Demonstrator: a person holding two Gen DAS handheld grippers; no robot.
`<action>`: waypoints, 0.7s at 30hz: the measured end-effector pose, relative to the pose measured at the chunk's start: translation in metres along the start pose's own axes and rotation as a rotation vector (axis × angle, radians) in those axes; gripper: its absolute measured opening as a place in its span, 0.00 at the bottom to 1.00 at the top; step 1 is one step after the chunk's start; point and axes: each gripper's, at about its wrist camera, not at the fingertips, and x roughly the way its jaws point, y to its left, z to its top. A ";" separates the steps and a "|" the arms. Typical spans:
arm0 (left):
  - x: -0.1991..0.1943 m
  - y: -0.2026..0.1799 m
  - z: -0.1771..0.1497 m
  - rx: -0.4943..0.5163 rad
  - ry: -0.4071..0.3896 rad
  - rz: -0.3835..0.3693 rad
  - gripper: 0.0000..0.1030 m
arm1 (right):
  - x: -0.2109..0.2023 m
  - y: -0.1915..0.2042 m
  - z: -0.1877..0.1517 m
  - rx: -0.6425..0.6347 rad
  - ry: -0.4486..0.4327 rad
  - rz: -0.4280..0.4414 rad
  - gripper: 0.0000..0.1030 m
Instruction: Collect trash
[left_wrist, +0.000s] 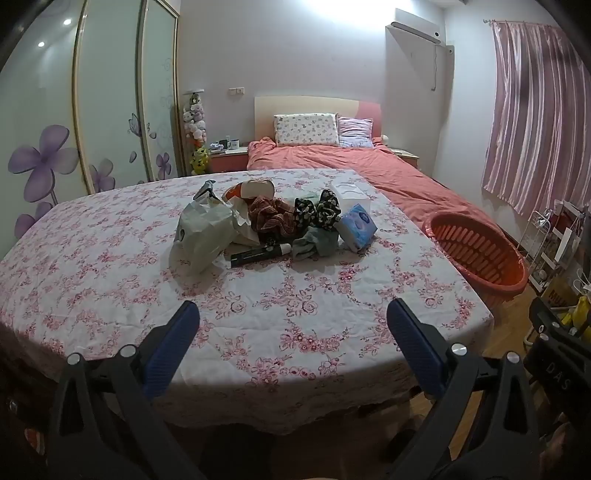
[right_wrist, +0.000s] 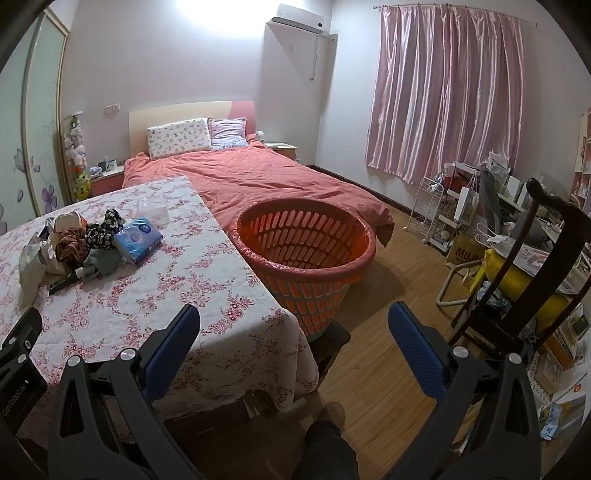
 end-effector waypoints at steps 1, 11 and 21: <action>0.000 0.000 0.000 0.000 0.000 0.001 0.96 | 0.000 0.000 0.000 0.000 -0.001 -0.001 0.98; 0.001 0.000 0.000 -0.001 0.000 -0.002 0.96 | 0.000 0.001 0.000 0.000 0.001 -0.001 0.98; 0.001 0.000 0.000 -0.002 0.001 -0.003 0.96 | -0.001 0.001 0.000 -0.001 0.002 -0.001 0.98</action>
